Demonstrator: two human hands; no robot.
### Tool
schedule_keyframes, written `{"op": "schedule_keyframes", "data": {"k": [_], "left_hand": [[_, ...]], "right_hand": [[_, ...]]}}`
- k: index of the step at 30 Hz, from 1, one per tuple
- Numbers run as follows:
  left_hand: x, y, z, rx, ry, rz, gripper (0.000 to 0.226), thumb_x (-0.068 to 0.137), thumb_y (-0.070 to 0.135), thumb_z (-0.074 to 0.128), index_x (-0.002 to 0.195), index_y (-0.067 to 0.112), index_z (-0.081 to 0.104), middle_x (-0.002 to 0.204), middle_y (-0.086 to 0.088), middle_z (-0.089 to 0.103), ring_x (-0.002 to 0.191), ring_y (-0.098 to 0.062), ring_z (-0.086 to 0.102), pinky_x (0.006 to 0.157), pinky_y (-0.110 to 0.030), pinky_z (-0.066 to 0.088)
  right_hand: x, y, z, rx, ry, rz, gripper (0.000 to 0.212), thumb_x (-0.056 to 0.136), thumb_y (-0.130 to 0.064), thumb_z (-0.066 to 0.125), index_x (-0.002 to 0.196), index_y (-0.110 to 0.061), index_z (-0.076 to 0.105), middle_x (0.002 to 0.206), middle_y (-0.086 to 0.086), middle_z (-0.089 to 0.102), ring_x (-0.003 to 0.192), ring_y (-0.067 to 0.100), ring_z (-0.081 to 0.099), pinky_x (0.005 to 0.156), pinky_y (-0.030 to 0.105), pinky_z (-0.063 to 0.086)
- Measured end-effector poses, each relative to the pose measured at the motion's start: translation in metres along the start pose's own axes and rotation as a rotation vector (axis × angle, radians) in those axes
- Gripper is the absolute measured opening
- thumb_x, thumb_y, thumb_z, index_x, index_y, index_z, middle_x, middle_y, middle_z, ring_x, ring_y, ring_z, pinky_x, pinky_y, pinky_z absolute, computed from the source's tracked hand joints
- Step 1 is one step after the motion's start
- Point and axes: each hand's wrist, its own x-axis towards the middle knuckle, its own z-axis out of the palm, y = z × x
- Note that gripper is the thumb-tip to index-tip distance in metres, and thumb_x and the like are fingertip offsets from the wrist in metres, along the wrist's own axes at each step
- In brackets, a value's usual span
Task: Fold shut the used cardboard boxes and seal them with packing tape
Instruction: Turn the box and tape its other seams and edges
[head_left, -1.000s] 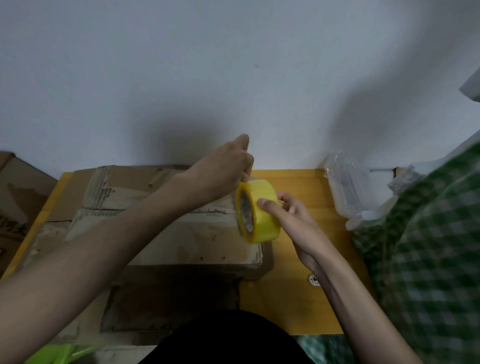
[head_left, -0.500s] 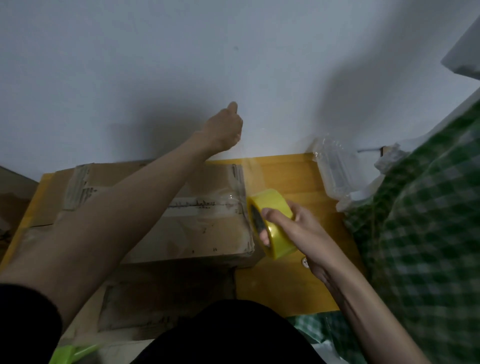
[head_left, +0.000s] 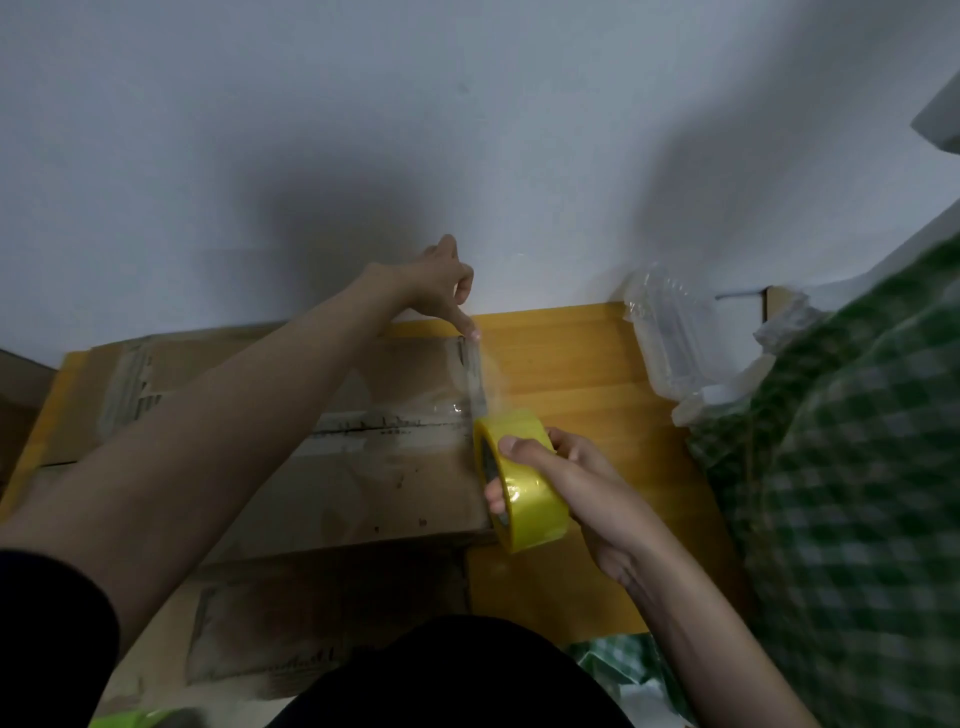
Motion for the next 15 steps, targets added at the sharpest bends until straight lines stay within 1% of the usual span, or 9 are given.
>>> {"op": "schedule_keyframes", "data": {"k": [5,8,10,13,15], "left_hand": [[0.009,-0.004,0.0,-0.004,-0.101,-0.065,0.068,0.064,0.071,0.077,0.099,0.016,0.057,0.121,-0.004,0.034,0.109,-0.023,0.037,0.091,-0.039,0.043],[0.011,-0.004,-0.002,0.007,-0.168,-0.103,0.08,0.054,0.081,0.068,0.102,0.017,0.06,0.122,-0.003,0.034,0.111,-0.024,0.039,0.099,-0.043,0.044],[0.014,-0.005,-0.004,0.027,-0.195,-0.115,0.084,0.05,0.083,0.065,0.101,0.016,0.061,0.122,-0.004,0.034,0.112,-0.025,0.039,0.101,-0.046,0.044],[0.02,-0.008,-0.006,0.086,-0.216,-0.134,0.074,0.057,0.081,0.069,0.097,0.019,0.059,0.121,-0.004,0.032,0.11,-0.024,0.036,0.104,-0.049,0.042],[0.022,-0.009,-0.007,0.132,-0.232,-0.152,0.072,0.056,0.085,0.068,0.09,0.022,0.056,0.121,-0.003,0.03,0.107,-0.023,0.032,0.104,-0.053,0.042]], "right_hand": [[0.01,-0.005,0.002,0.006,-0.004,0.051,0.036,0.094,-0.027,0.069,0.119,-0.004,0.059,0.093,0.023,0.076,0.077,0.027,0.072,0.091,0.054,0.055],[0.015,-0.007,0.0,0.003,-0.011,0.063,0.039,0.094,-0.028,0.069,0.121,0.0,0.06,0.093,0.023,0.076,0.077,0.028,0.073,0.093,0.058,0.053],[0.018,-0.008,-0.003,0.003,-0.019,0.061,0.04,0.094,-0.028,0.068,0.12,0.002,0.062,0.093,0.023,0.075,0.076,0.028,0.072,0.093,0.059,0.053],[0.019,-0.01,-0.004,0.025,-0.017,0.061,0.038,0.095,-0.026,0.066,0.119,0.003,0.064,0.091,0.023,0.075,0.071,0.025,0.072,0.084,0.049,0.058],[0.02,-0.012,-0.005,0.025,-0.019,0.064,0.037,0.096,-0.026,0.065,0.119,0.002,0.064,0.091,0.023,0.075,0.07,0.024,0.072,0.079,0.044,0.059]]}}
